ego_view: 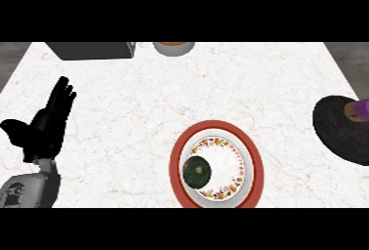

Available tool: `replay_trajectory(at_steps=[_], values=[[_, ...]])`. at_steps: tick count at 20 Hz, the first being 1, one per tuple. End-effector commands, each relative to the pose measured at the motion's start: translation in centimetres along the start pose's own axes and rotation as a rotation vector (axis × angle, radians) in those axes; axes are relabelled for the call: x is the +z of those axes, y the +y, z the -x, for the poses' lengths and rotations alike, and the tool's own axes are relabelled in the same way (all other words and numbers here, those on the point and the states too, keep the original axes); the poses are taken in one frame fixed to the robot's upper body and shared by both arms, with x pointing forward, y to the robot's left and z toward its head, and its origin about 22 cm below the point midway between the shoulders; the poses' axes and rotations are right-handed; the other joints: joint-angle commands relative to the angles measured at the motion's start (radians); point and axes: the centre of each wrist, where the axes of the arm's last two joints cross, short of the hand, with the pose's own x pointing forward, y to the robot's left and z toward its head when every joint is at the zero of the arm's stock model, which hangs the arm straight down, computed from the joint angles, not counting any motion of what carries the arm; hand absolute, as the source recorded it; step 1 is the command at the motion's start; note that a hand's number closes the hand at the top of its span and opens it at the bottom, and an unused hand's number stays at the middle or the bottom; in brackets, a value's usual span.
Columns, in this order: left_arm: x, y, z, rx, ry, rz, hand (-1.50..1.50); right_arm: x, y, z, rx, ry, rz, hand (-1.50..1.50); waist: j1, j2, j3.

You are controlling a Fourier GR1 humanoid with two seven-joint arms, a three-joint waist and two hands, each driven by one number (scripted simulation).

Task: Pick the can from the plate and place it in the pan

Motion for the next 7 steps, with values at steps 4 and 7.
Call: replay_trajectory(at_steps=[4, 7], values=[[-0.6, -1.2, -0.4, 0.000, -0.017, -0.007, 0.00, 6.1, -1.4, -2.6, 0.021, 0.012, -0.050, -1.50, 0.006, 0.007, 0.000], [-1.5, -0.1, -2.1, 0.004, -0.011, 0.023, 0.00, 8.0, 0.2, -4.9, 0.068, 0.026, -0.007, -1.50, 0.024, 0.010, 0.002]])
